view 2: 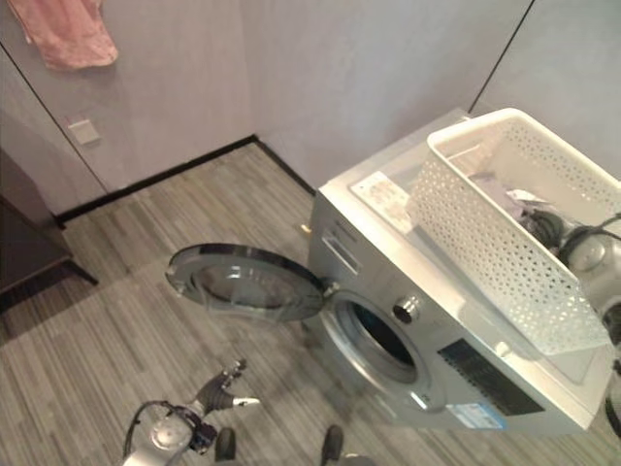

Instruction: Grab the laundry basket,head to the washer,open it,put in the laundry and shut it.

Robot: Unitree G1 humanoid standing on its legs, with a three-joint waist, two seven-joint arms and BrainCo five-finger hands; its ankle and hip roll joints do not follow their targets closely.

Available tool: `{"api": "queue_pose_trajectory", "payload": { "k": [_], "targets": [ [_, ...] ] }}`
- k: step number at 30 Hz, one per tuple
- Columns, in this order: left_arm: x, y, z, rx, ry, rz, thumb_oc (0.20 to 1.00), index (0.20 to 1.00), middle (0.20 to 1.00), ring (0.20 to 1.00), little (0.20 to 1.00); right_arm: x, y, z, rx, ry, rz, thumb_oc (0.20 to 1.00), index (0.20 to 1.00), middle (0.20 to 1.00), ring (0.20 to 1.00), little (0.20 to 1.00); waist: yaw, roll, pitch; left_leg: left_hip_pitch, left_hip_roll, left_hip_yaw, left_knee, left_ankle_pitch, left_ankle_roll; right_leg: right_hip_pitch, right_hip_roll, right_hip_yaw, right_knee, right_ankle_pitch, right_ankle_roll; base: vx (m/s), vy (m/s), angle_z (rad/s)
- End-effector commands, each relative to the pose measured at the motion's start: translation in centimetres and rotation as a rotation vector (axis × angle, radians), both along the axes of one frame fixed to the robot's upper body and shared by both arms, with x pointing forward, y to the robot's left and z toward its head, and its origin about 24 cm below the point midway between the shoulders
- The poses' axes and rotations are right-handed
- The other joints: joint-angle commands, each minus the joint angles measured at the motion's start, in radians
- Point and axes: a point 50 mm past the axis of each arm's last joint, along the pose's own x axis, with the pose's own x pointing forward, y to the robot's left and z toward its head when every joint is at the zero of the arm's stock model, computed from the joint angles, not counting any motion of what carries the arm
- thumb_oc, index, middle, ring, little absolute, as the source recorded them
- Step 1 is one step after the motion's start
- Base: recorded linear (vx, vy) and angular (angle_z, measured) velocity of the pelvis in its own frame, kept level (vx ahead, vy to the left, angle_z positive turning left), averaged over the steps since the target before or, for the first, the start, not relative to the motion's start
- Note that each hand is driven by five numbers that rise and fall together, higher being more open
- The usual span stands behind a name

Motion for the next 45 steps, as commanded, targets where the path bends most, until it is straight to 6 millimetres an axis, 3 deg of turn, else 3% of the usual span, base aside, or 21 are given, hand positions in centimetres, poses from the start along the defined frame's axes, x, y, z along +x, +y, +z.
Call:
{"api": "queue_pose_trajectory", "payload": {
  "k": [1,8,10,15,22,24,30,34,40,45],
  "targets": [
    [2.6,-2.1,2.3,-0.053,-0.122,-0.107,1.000,1.000,1.000,1.000,1.000,1.2,1.7,0.0,-0.033,0.071,0.063,1.000,1.000,1.000,1.000,1.000,0.051,0.023,0.051,0.038,0.107,0.003,0.008,0.072,-0.040,-0.012,-0.061,0.003,0.009,-0.063,0.078,-0.04,-0.064,0.00],
    [2.7,-2.0,2.6,-0.049,-0.134,-0.131,1.000,1.000,1.000,1.000,1.000,0.3,2.6,-3.8,-0.054,0.302,0.124,1.000,1.000,1.000,1.000,1.000,0.064,0.032,0.085,-0.022,0.110,-0.016,0.008,0.121,-0.044,-0.057,-0.062,-0.010,0.017,-0.061,0.075,-0.02,-0.032,0.07],
    [2.9,-2.1,2.6,-0.046,-0.137,-0.133,1.000,1.000,1.000,1.000,1.000,-0.2,2.5,-4.7,-0.033,0.340,0.117,0.200,0.200,0.200,0.200,0.200,0.063,0.036,0.089,-0.030,0.109,-0.015,0.008,0.123,-0.043,-0.066,-0.067,-0.012,0.030,-0.064,0.072,0.01,-0.009,0.06],
    [3.2,-2.1,2.6,-0.036,-0.141,-0.122,1.000,1.000,1.000,1.000,1.000,-0.1,1.6,-4.7,-0.007,0.294,0.052,0.200,0.200,0.200,0.200,0.200,0.062,0.038,0.087,-0.027,0.107,-0.010,0.008,0.118,-0.039,-0.065,-0.069,-0.008,0.031,-0.065,0.072,0.00,0.000,0.01],
    [3.5,-1.9,2.5,-0.026,-0.144,-0.080,1.000,1.000,1.000,1.000,1.000,0.8,0.6,-1.2,0.070,0.028,-0.030,0.200,0.200,0.200,0.200,0.200,0.049,0.041,0.069,0.000,0.102,0.002,0.008,0.095,-0.035,-0.040,-0.071,0.000,0.023,-0.064,0.076,0.02,0.013,0.00],
    [3.5,-1.5,2.2,-0.016,-0.136,-0.052,1.000,1.000,1.000,1.000,1.000,1.1,-0.1,2.2,0.119,-0.153,-0.063,0.200,0.200,0.200,0.200,0.200,0.041,0.038,0.060,0.014,0.100,0.008,0.008,0.077,-0.032,-0.029,-0.071,0.006,0.020,-0.064,0.078,0.03,0.034,-0.01],
    [3.2,-1.0,2.0,-0.010,-0.124,-0.046,1.000,1.000,1.000,1.000,1.000,0.0,-2.1,7.9,0.224,-0.454,-0.134,0.200,0.200,0.200,0.200,0.200,0.033,0.027,0.029,0.053,0.094,0.013,0.008,0.039,-0.025,0.016,-0.071,0.006,0.010,-0.070,0.080,0.04,0.023,-0.02],
    [3.0,-0.7,1.9,-0.004,-0.117,-0.047,1.000,1.000,1.000,1.000,1.000,-1.0,-3.1,10.2,0.218,-0.554,-0.158,0.200,0.200,0.200,0.200,0.200,0.031,0.019,0.012,0.076,0.095,0.018,0.008,0.020,-0.023,0.039,-0.073,0.006,0.009,-0.075,0.082,0.03,0.016,-0.01],
    [2.6,0.6,1.6,0.029,-0.096,-0.026,1.000,1.000,1.000,1.000,1.000,-3.2,-3.7,16.0,0.308,-0.864,-0.148,0.200,0.200,0.200,0.200,0.200,0.024,-0.005,-0.036,0.140,0.093,0.036,0.008,-0.023,-0.015,0.099,-0.070,0.014,0.009,-0.086,0.084,0.05,0.025,0.00],
    [2.4,1.0,1.5,0.041,-0.090,-0.017,1.000,1.000,1.000,1.000,1.000,-3.6,-3.1,17.8,0.342,-0.967,-0.110,0.200,0.200,0.200,0.200,0.200,0.021,-0.014,-0.050,0.168,0.091,0.045,0.008,-0.033,-0.012,0.119,-0.071,0.021,0.011,-0.086,0.084,0.01,0.021,-0.01]
  ]
}}
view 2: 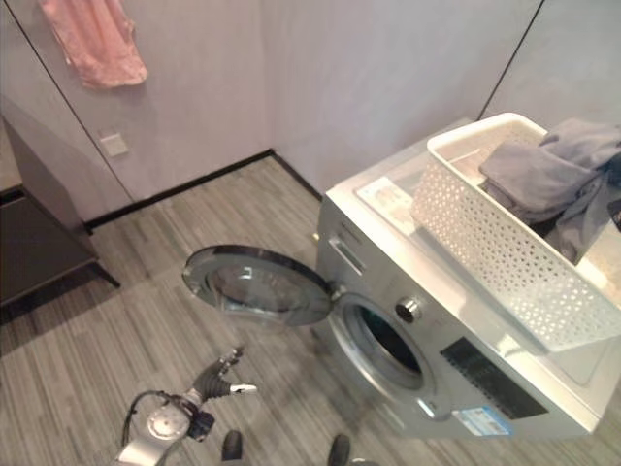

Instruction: Grab the laundry basket,head to the washer,open it,put in the laundry and shut it.

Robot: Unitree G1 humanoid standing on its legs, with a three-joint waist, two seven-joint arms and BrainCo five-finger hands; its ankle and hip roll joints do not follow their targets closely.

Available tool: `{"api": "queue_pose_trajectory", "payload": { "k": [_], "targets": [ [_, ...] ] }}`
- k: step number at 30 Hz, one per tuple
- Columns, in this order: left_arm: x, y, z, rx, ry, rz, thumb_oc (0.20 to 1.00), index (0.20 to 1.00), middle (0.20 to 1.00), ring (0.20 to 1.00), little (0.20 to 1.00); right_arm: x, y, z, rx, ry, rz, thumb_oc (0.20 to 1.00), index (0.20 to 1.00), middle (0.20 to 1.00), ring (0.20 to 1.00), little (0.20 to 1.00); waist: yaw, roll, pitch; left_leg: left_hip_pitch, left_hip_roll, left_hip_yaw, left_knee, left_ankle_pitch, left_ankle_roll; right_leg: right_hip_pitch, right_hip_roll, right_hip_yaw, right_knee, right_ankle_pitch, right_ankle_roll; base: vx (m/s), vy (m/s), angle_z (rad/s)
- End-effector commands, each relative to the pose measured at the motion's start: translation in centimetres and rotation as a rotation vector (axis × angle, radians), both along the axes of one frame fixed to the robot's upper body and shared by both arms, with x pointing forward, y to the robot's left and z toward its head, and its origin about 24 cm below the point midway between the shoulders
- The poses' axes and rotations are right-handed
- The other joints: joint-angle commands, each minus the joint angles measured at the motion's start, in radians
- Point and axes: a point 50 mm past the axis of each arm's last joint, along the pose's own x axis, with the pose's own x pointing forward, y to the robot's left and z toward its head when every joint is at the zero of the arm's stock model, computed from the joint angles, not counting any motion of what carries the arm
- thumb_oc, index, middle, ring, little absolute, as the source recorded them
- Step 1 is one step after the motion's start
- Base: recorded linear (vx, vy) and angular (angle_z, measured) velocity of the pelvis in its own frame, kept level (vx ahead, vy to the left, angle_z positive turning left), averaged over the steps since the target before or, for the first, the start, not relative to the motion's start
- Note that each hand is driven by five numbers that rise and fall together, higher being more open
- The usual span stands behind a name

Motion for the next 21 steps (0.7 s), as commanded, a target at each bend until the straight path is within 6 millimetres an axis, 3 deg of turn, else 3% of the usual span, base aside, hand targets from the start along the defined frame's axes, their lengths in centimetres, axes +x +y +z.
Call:
{"api": "queue_pose_trajectory", "payload": {
  "k": [1,3,13,21],
  "targets": [
    [1.2,-0.2,0.6,0.030,-0.044,-0.056,1.000,1.000,1.000,1.000,1.000,-1.9,0.4,6.6,-0.021,-0.296,0.019,0.200,0.200,0.200,0.200,0.200,0.015,-0.044,-0.038,0.116,0.076,0.071,0.012,-0.043,-0.011,0.050,-0.086,0.043,0.011,-0.081,0.111,0.00,0.023,-0.03],
    [1.4,0.0,0.6,0.046,-0.048,-0.050,1.000,1.000,1.000,1.000,1.000,-2.1,1.0,8.2,-0.006,-0.406,0.020,0.200,0.200,0.200,0.200,0.200,0.015,-0.053,-0.053,0.125,0.072,0.076,0.012,-0.055,-0.007,0.057,-0.088,0.049,0.011,-0.079,0.113,-0.01,0.042,-0.03],
    [2.5,0.1,1.5,0.070,-0.095,-0.042,1.000,1.000,1.000,1.000,1.000,-2.5,2.5,12.2,0.029,-0.644,-0.010,0.200,0.200,0.200,0.200,0.200,0.017,-0.065,-0.076,0.152,0.057,0.082,0.012,-0.076,0.005,0.076,-0.097,0.062,0.017,-0.082,0.116,0.00,0.029,0.00],
    [5.5,-0.9,5.4,0.066,-0.287,-0.087,1.000,1.000,1.000,1.000,1.000,-3.2,4.6,15.5,-0.026,-0.819,-0.038,0.200,0.200,0.200,0.200,0.200,0.016,-0.067,-0.089,0.160,0.044,0.081,0.012,-0.091,0.011,0.083,-0.107,0.063,0.018,-0.077,0.126,-0.01,0.032,0.00]
  ]
}}
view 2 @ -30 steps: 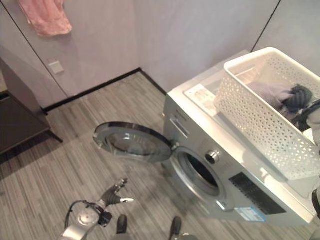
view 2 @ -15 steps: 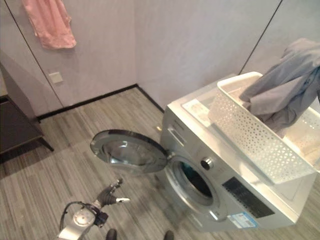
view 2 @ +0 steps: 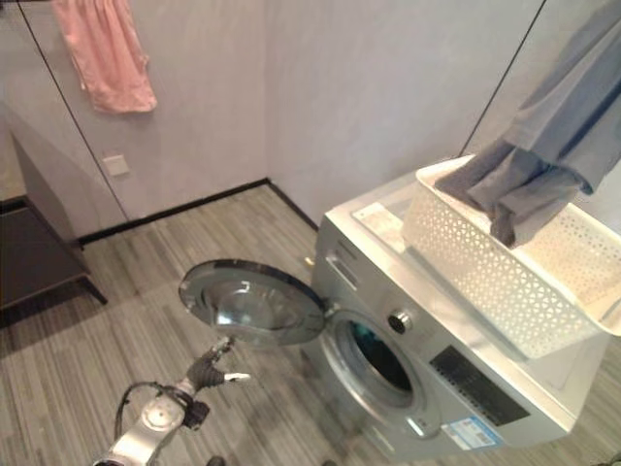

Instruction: Grab the laundry basket,head to the washer,open it,put in the laundry and shut it.

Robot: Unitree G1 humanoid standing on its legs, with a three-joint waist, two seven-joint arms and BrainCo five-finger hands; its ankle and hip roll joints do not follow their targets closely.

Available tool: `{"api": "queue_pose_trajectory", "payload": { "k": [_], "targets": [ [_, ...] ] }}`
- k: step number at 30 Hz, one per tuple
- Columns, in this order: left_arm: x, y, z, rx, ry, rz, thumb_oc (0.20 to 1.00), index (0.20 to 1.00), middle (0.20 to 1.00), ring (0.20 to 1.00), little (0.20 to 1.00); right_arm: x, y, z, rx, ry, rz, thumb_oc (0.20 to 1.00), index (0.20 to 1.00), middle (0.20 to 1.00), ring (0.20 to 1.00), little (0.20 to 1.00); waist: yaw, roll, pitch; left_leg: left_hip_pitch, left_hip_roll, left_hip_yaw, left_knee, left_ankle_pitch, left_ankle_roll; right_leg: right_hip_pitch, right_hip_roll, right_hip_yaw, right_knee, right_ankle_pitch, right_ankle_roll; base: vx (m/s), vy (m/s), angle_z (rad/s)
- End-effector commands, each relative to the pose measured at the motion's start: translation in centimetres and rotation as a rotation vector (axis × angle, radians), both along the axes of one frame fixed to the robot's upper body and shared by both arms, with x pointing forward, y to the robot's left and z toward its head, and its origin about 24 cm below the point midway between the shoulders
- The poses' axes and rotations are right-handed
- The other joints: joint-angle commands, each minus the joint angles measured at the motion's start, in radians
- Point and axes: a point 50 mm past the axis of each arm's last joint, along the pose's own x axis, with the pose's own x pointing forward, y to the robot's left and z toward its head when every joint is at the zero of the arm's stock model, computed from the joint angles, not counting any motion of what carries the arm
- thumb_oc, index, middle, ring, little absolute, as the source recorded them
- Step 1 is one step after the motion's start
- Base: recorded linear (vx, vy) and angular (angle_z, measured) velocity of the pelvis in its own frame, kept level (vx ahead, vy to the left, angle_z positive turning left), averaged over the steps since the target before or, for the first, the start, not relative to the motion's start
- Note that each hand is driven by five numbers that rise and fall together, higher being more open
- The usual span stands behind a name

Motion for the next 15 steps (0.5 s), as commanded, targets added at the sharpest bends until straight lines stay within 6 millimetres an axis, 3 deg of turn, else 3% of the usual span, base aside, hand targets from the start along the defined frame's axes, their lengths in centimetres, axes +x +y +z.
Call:
{"api": "queue_pose_trajectory", "payload": {
  "k": [1,7,15],
  "targets": [
    [3.3,-0.9,3.5,0.035,-0.183,-0.077,1.000,1.000,1.000,1.000,1.000,-2.7,0.9,6.0,-0.029,-0.263,-0.040,0.200,0.200,0.200,0.200,0.200,0.013,-0.029,-0.034,0.118,0.049,0.080,0.013,-0.088,0.005,0.042,-0.104,0.057,0.018,-0.076,0.127,-0.03,0.051,-0.05],
    [4.5,-1.8,5.4,0.016,-0.271,-0.109,1.000,1.000,1.000,1.000,1.000,-3.4,1.7,8.4,-0.019,-0.355,-0.052,0.200,0.200,0.200,0.200,0.200,0.018,-0.039,-0.039,0.127,0.036,0.084,0.013,-0.101,0.017,0.040,-0.119,0.063,0.017,-0.061,0.140,-0.02,0.054,-0.03],
    [4.2,-1.8,4.6,0.028,-0.248,-0.096,1.000,1.000,1.000,1.000,1.000,-6.0,5.4,10.3,-0.190,-0.540,0.019,0.200,0.200,0.200,0.200,0.200,0.006,-0.047,-0.035,0.144,-0.015,0.102,0.013,-0.135,0.061,0.019,-0.162,0.096,0.019,-0.020,0.165,-0.04,0.112,-0.06]
  ]
}}
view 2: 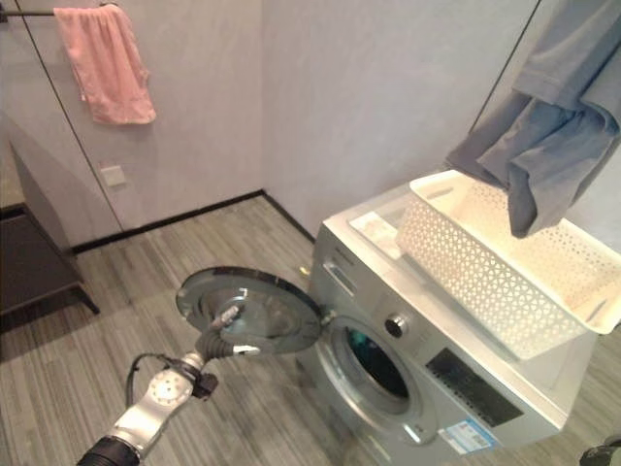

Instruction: Grab the laundry basket,head to the washer,open it,put in the laundry and shut it.

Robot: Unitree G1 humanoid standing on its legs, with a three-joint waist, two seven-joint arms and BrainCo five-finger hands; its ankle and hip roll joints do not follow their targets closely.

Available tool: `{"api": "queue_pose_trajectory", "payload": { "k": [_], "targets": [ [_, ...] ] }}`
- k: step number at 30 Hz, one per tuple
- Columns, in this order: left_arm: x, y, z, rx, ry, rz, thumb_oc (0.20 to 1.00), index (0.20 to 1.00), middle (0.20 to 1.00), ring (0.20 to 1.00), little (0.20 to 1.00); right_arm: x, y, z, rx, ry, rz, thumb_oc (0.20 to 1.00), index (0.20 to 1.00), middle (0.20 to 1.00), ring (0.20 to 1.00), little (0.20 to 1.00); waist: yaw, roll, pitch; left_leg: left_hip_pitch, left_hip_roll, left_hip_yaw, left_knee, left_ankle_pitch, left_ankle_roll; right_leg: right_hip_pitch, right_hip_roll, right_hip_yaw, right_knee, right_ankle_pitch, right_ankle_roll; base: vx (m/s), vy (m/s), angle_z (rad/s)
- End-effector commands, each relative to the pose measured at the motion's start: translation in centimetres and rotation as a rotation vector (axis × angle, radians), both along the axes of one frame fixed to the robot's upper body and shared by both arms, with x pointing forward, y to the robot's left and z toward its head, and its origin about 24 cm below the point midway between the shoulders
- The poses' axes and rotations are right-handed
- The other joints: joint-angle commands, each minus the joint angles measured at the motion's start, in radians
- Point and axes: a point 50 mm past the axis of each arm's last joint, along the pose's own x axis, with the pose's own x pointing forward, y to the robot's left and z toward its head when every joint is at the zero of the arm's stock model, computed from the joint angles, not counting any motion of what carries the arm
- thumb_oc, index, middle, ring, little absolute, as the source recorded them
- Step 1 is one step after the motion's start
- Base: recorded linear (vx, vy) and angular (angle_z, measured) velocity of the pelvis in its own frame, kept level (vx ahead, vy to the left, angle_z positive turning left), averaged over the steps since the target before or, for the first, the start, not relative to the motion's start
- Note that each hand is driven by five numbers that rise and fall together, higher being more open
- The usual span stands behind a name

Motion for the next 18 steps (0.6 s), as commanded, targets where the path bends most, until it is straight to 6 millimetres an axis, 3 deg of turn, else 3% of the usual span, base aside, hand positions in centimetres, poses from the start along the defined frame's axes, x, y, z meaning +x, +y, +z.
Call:
{"api": "queue_pose_trajectory", "payload": {
  "k": [1,4,5,12,14,15,17,18],
  "targets": [
    [2.0,-0.7,2.2,0.020,-0.123,-0.056,1.000,1.000,1.000,1.000,1.000,-5.4,0.4,4.9,-0.090,-0.288,-0.044,0.200,0.200,0.200,0.200,0.200,0.019,-0.026,-0.010,0.126,0.012,0.076,0.013,-0.131,0.049,0.018,-0.136,0.070,0.019,-0.030,0.152,-0.06,0.119,-0.15],
    [1.9,-0.3,2.4,0.041,-0.137,-0.054,1.000,1.000,1.000,1.000,1.000,-6.5,2.5,4.6,-0.173,-0.367,0.013,0.200,0.200,0.200,0.200,0.200,0.010,-0.025,-0.010,0.139,-0.022,0.093,0.013,-0.154,0.071,0.000,-0.166,0.095,0.021,-0.003,0.169,-0.04,0.177,-0.21],
    [2.3,-0.1,3.7,0.046,-0.195,-0.051,1.000,1.000,1.000,1.000,1.000,-6.6,3.3,4.2,-0.200,-0.385,0.033,0.200,0.200,0.200,0.200,0.200,0.009,-0.025,-0.010,0.147,-0.034,0.098,0.013,-0.162,0.079,-0.004,-0.176,0.105,0.019,0.006,0.175,-0.04,0.212,-0.29],
    [3.7,-0.1,7.4,0.012,-0.362,-0.013,1.000,1.000,1.000,1.000,1.000,-5.7,5.7,1.3,-0.236,-0.365,0.150,0.200,0.200,0.200,0.200,0.200,0.007,-0.039,-0.007,0.167,-0.051,0.121,0.013,-0.173,0.090,-0.006,-0.189,0.124,0.018,0.019,0.182,0.00,0.049,-0.15],
    [4.8,-1.2,10.2,-0.047,-0.480,-0.022,1.000,1.000,1.000,1.000,1.000,-5.0,7.1,-0.6,-0.255,-0.335,0.221,0.200,0.200,0.200,0.200,0.200,0.001,-0.035,-0.007,0.172,-0.054,0.122,0.013,-0.177,0.094,-0.003,-0.194,0.123,0.016,0.020,0.183,0.00,0.013,-0.03],
    [4.8,-1.1,10.2,-0.043,-0.478,-0.025,1.000,1.000,1.000,1.000,1.000,-5.1,6.9,-0.8,-0.250,-0.334,0.217,0.200,0.200,0.200,0.200,0.200,0.003,-0.040,-0.007,0.173,-0.054,0.122,0.013,-0.178,0.094,-0.002,-0.194,0.123,0.016,0.021,0.184,0.00,0.000,0.00],
    [6.1,-3.3,13.5,-0.146,-0.592,-0.072,1.000,1.000,1.000,1.000,1.000,-4.3,8.7,-2.4,-0.253,-0.306,0.306,0.200,0.200,0.200,0.200,0.200,-0.005,-0.038,-0.007,0.173,-0.057,0.125,0.013,-0.177,0.095,-0.001,-0.197,0.121,0.014,0.023,0.183,0.00,0.000,0.00],
    [6.2,-3.4,13.5,-0.146,-0.592,-0.074,1.000,1.000,1.000,1.000,1.000,-4.3,8.6,-2.4,-0.252,-0.306,0.303,0.200,0.200,0.200,0.200,0.200,-0.004,-0.040,-0.006,0.173,-0.057,0.124,0.013,-0.177,0.095,0.000,-0.197,0.120,0.013,0.023,0.183,0.00,0.008,-0.03]
  ]
}}
